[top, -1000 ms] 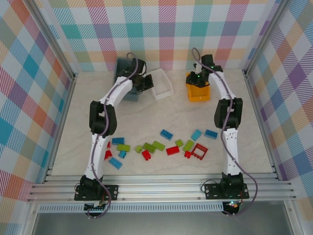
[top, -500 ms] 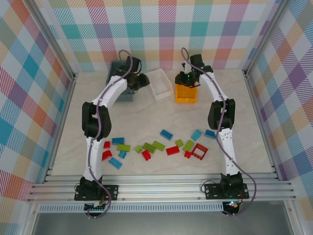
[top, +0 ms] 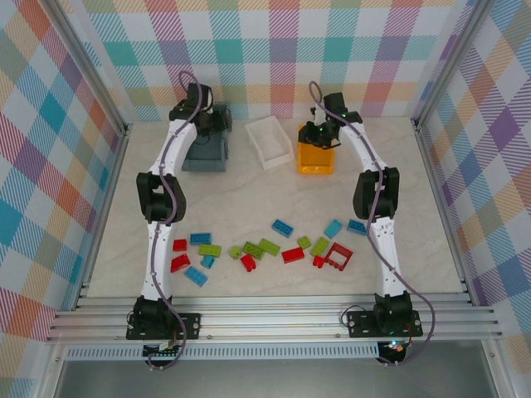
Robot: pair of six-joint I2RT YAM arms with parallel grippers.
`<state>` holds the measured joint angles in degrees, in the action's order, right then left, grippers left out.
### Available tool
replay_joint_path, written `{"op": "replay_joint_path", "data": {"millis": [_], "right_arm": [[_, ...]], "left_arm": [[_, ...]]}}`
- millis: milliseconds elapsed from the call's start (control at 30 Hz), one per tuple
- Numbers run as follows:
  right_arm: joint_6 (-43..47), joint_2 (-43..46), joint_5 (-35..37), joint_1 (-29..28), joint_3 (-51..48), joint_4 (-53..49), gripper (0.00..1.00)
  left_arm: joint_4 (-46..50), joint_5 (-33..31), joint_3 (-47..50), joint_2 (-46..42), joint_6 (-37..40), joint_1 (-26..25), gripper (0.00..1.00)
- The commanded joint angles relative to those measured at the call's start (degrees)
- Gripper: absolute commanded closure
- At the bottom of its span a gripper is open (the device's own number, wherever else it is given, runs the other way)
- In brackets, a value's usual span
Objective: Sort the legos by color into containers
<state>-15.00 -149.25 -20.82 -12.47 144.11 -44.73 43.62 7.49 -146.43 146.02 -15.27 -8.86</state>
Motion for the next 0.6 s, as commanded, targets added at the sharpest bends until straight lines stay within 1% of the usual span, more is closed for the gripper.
{"op": "replay_joint_path", "data": {"millis": [0, 33, 200, 267, 300, 467, 567], "right_arm": [[-0.2, -1.3, -1.6, -0.2, 1.8, 0.7, 0.75], [-0.1, -1.4, -1.9, -0.2, 1.9, 1.2, 0.75], [0.9, -3.1, -4.4, -0.3, 3.3, 2.4, 0.76], [1.2, -3.9, -5.9, -0.4, 4.2, 2.6, 0.77], [1.2, -4.2, -6.7, -0.5, 4.5, 2.9, 0.78], [1.3, -4.9, -10.6, -1.2, 5.5, 3.7, 0.8], [2.0, -4.7, -11.8, -1.8, 5.5, 3.0, 0.81]], "left_arm": [[0.0, 4.4, -1.6, 1.0, 3.4, -0.5, 0.54], [-0.2, 5.3, -1.6, 1.2, 3.3, -0.5, 0.56], [-0.5, 7.6, -0.9, 1.1, 2.9, -1.4, 0.77], [-0.5, 8.4, -0.4, 0.6, 2.3, -1.8, 0.87], [-0.6, 8.7, 0.0, 0.3, 2.0, -1.9, 0.9], [-4.5, 12.3, 5.3, -2.1, -1.3, -3.3, 0.95], [-6.4, 14.0, 7.6, -2.8, -2.9, -4.6, 0.96]]}}
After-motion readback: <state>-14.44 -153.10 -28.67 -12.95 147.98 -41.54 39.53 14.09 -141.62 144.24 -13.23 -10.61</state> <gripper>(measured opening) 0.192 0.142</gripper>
